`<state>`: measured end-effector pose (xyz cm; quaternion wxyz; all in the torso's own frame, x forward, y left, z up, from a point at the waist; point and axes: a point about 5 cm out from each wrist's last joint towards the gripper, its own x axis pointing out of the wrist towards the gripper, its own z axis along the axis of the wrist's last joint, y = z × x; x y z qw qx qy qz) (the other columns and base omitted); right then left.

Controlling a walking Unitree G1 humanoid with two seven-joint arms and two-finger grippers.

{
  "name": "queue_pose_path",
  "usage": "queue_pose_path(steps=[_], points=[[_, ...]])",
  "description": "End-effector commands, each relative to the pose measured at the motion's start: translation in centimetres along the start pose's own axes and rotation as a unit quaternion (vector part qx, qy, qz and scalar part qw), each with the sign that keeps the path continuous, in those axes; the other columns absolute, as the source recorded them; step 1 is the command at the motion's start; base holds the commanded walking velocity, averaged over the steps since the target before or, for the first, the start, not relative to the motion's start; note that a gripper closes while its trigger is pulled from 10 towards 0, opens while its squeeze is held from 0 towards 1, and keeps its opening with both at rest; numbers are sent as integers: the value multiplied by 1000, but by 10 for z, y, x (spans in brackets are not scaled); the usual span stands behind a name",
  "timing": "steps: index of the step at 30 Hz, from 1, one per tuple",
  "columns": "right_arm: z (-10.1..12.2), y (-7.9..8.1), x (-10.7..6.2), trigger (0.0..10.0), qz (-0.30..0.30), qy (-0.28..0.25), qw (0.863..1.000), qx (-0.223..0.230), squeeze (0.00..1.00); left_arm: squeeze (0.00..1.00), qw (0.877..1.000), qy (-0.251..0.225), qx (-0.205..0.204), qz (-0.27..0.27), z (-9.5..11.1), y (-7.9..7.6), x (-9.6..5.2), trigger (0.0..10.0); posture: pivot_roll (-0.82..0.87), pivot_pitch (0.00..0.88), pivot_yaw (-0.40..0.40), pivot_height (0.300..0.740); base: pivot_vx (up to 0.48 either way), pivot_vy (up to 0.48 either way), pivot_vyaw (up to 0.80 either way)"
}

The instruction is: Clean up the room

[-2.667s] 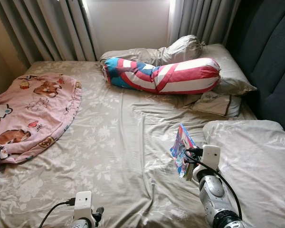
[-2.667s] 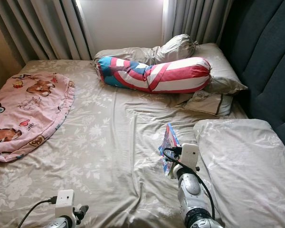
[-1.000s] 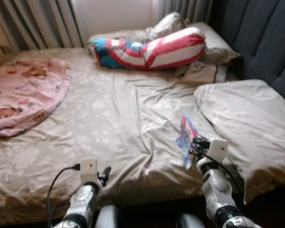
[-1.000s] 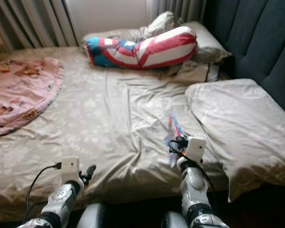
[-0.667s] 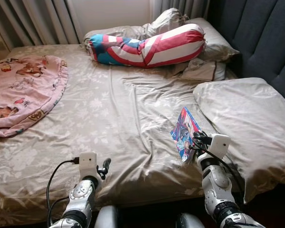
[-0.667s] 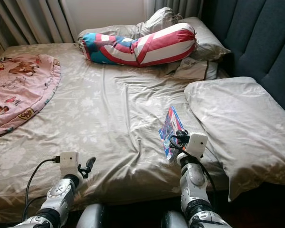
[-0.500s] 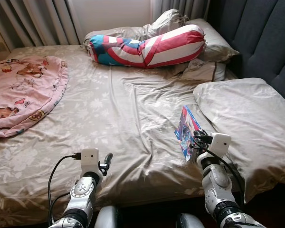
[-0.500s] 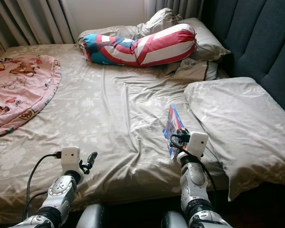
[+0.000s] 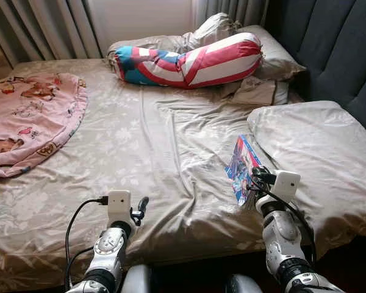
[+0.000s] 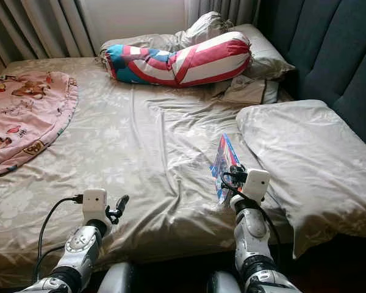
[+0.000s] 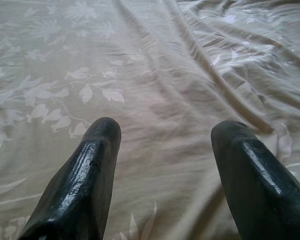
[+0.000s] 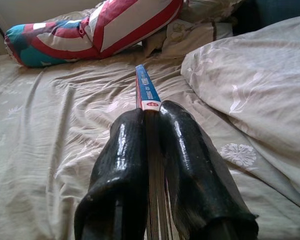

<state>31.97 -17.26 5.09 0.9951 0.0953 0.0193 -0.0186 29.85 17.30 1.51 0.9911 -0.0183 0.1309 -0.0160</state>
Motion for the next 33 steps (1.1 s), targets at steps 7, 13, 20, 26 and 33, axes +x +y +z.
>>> queue_pose_path(steps=[7,13,20,26,33], points=[[10,-2,6,10000,-3,-20,1000,-4,0,0,1000,-7,3,-8,0,-3,-1,10000,-87,0,-5,631,298,0,0],[11,-4,7,10000,-6,-18,1000,-6,0,0,1000,-7,4,-8,0,-2,-1,10000,-83,0,-7,631,329,0,0],[9,-2,6,10000,-2,-10,1000,-8,0,0,1000,-1,18,-5,0,-2,-1,10000,-84,0,-5,631,233,0,0],[0,4,5,10000,17,19,1000,4,0,0,1000,-1,14,-11,-1,-2,-1,10000,-79,0,-2,631,0,0,0],[-3,9,7,10000,10,32,995,89,0,0,1000,1,18,-14,-6,2,-6,10000,-52,32,4,631,0,0,0]])
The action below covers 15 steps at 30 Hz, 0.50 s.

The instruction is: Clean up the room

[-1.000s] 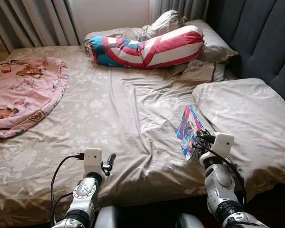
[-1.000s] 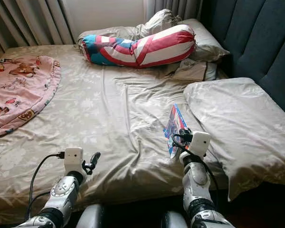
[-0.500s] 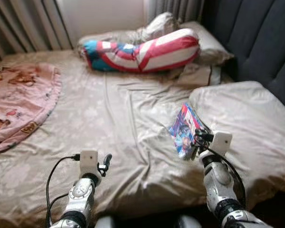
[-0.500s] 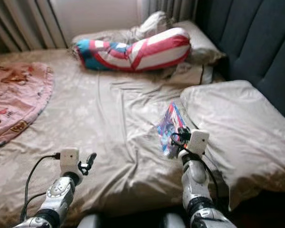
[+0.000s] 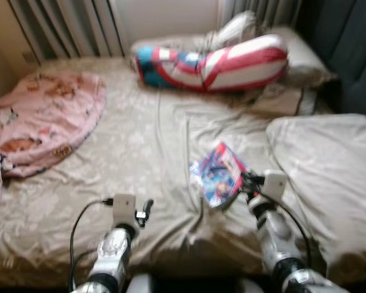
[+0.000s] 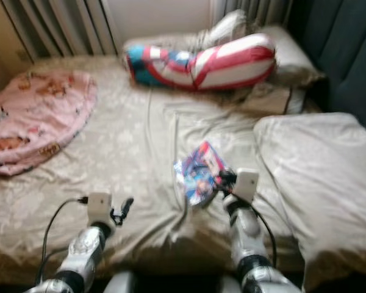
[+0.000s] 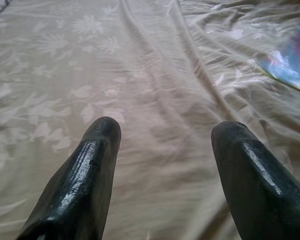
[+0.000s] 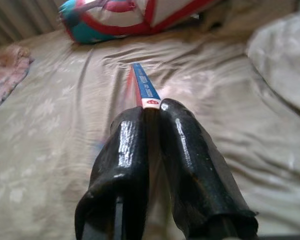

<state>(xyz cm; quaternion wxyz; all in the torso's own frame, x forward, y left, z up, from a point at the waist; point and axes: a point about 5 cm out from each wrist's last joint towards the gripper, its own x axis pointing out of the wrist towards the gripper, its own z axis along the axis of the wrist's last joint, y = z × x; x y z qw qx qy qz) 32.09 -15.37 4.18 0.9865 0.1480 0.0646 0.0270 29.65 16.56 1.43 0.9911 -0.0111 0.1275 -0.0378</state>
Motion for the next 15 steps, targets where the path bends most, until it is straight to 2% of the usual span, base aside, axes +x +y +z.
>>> queue_pose_path(steps=[1,10,11,15], points=[[11,-10,5,10000,-38,-21,998,56,0,0,1000,5,9,7,-6,10,-6,10000,-52,32,4,631,0,0,0],[20,-17,12,10000,-63,-25,986,154,0,0,1000,18,20,4,-19,20,-19,10000,-11,76,30,631,0,0,0],[24,-16,15,10000,-61,-33,982,176,0,0,1000,18,22,2,-20,21,-20,10000,-4,84,34,631,0,0,0],[31,-9,21,10000,-35,-43,976,210,0,0,999,33,27,2,-29,27,-28,10000,10,97,46,631,0,0,0]])
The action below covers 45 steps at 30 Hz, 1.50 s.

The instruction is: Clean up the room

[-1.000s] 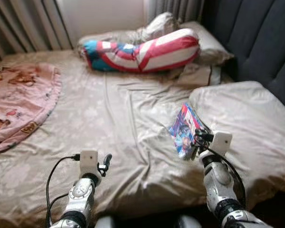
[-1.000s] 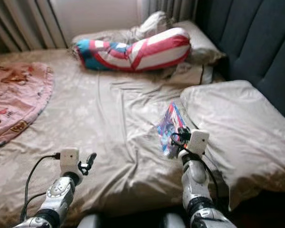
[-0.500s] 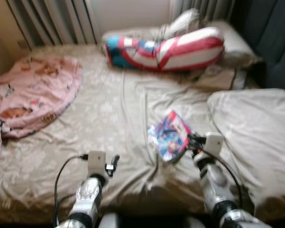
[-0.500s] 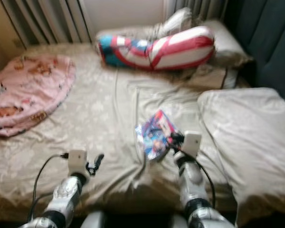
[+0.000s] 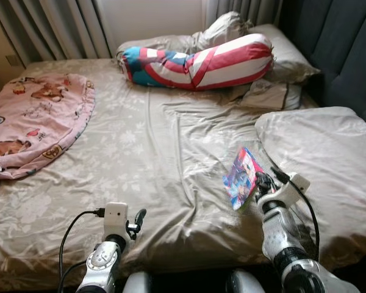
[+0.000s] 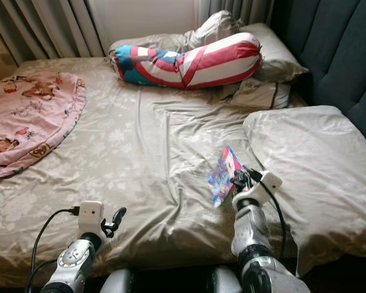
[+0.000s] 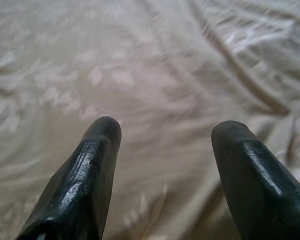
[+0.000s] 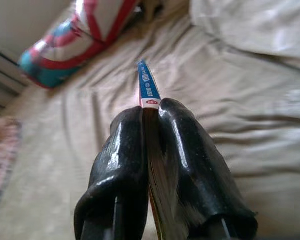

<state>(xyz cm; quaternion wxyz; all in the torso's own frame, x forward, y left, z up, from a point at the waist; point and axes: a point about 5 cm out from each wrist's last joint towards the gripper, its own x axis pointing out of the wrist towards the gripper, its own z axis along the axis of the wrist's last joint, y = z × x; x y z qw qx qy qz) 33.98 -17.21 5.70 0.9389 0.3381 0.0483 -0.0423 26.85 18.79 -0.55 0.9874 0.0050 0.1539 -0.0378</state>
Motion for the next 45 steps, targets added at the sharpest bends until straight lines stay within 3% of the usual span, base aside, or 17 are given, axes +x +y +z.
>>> queue_pose_path(steps=[1,6,12,19,21,24,45], points=[[7,11,6,10000,25,-9,1000,15,0,0,1000,9,14,-1,-6,8,-6,10000,14,99,50,631,0,0,0],[14,11,11,10000,23,-10,999,26,0,0,1000,21,19,-3,-15,14,-14,10000,34,117,62,631,0,0,0],[9,-24,-1,10000,-65,20,997,42,0,0,999,35,35,-20,-23,11,-20,10000,89,133,66,631,0,0,0],[10,-32,-4,10000,-75,15,996,35,0,0,998,40,38,-21,-30,15,-28,10000,73,154,82,631,0,0,0],[10,-38,-7,10000,-87,20,996,13,0,0,998,47,41,-26,-34,15,-32,10000,73,158,88,631,0,0,0],[8,-47,-12,10000,-108,24,994,14,0,0,997,48,44,-34,-37,13,-34,10000,80,160,93,631,0,0,0],[17,-58,-14,10000,-156,10,988,-3,0,0,997,55,46,-33,-36,16,-33,10000,82,166,101,631,0,0,0]])
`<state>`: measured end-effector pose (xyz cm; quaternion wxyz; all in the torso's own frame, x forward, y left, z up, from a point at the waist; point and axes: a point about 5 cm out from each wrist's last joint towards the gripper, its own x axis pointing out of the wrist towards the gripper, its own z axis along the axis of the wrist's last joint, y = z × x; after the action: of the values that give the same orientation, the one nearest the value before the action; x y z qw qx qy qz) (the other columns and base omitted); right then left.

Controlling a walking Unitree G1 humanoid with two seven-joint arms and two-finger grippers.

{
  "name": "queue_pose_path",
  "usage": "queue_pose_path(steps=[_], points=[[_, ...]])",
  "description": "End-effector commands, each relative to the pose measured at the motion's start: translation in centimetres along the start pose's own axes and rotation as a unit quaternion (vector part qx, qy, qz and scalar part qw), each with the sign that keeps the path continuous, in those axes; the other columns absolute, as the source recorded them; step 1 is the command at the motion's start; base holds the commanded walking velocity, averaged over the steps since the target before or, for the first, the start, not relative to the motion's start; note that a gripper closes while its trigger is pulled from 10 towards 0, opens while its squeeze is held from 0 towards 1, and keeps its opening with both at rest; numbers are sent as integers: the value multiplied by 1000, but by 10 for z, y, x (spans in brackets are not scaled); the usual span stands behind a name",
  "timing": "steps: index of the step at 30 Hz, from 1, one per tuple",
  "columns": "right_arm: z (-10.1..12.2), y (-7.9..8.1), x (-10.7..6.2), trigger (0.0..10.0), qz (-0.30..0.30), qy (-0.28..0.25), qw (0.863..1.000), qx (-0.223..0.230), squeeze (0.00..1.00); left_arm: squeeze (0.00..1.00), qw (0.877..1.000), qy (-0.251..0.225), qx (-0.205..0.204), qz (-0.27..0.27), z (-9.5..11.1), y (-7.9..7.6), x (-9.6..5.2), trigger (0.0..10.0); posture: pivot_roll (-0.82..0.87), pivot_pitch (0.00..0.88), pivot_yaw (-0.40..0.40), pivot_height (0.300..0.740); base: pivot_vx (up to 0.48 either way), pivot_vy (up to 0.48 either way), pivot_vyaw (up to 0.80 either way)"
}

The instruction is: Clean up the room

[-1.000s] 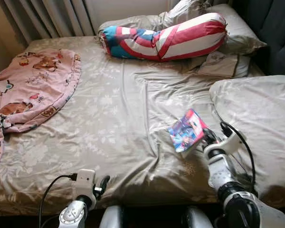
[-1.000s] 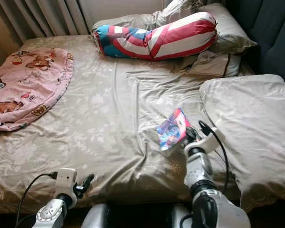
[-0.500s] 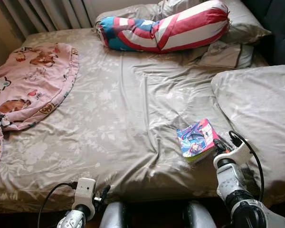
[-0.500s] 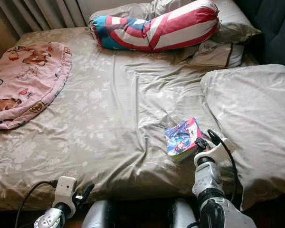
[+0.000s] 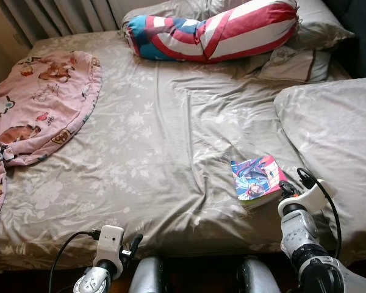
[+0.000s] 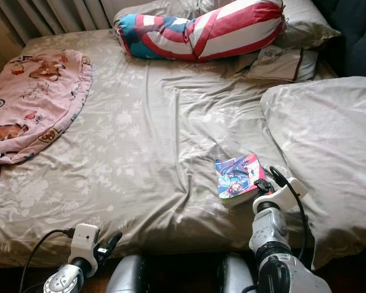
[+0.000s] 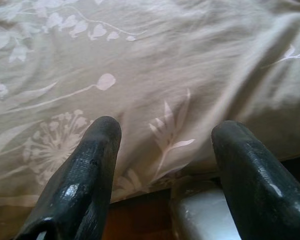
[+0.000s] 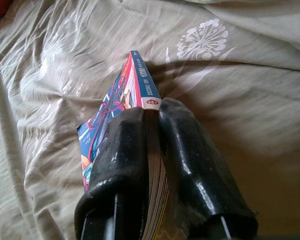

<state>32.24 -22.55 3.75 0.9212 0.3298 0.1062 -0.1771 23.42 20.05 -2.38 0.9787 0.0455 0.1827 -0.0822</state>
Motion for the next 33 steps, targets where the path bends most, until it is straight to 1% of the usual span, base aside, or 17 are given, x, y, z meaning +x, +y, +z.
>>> queue_pose_path(steps=[1,8,9,10,11,12,13,14,20,21,22,23,27,29,31,33], points=[[-1,-4,-1,10000,-9,-1,1000,-5,0,0,1000,25,-1,5,-9,6,-5,10000,82,166,102,631,0,0,0],[0,-4,-1,10000,-9,-3,1000,-6,0,0,1000,29,-1,4,-9,4,-4,10000,78,168,107,631,0,0,0],[0,-4,-1,10000,-9,-3,1000,-7,59,0,1000,29,-1,4,-9,4,-4,10000,78,168,107,631,0,0,0],[1,-3,-1,10000,-6,-4,1000,-12,267,0,1000,28,-2,3,-9,3,-4,10000,79,168,106,631,0,0,0],[1,-2,0,10000,-6,-4,1000,-15,663,0,1000,29,-2,3,-10,2,-4,10000,79,168,106,631,0,0,0],[2,-2,0,10000,-6,-5,1000,-16,722,0,1000,29,-2,3,-10,2,-4,10000,76,169,106,631,0,0,0],[3,-2,0,10000,-6,-6,1000,-16,875,0,1000,29,-2,3,-10,3,-5,10000,76,169,106,631,0,0,0],[4,-2,0,10000,-7,-9,1000,-20,941,0,1000,28,-2,4,-10,2,-5,10000,76,168,106,631,0,0,0],[11,-6,1,10000,-21,-20,999,-29,922,0,1000,24,-1,7,-10,3,-6,10000,71,170,106,631,0,0,0],[11,-7,1,10000,-25,-20,999,-30,463,0,1000,24,-1,6,-10,3,-6,10000,71,170,106,631,0,0,0],[11,-9,1,10000,-29,-20,999,-31,271,0,1000,23,-1,4,-10,2,-6,10000,71,170,106,631,0,0,0],[11,-10,0,10000,-32,-20,999,-32,0,0,1000,23,-2,4,-9,2,-5,10000,68,169,103,631,0,0,0],[1,-16,-4,10000,-46,-10,998,-40,0,0,1000,18,-2,3,-6,0,-3,10000,62,166,102,631,0,0,0],[-11,-12,-8,10000,-25,4,996,-82,0,0,1000,22,-4,4,-6,-1,-2,10000,53,158,95,631,0,0,0],[-21,-10,-11,10000,-14,14,994,-106,0,0,1000,26,-7,5,-7,-2,0,10000,36,144,87,631,0,0,0],[-26,-9,-13,10000,-8,19,993,-120,0,0,1000,29,-9,6,-7,-2,1,10000,36,144,87,631,0,0,0]])
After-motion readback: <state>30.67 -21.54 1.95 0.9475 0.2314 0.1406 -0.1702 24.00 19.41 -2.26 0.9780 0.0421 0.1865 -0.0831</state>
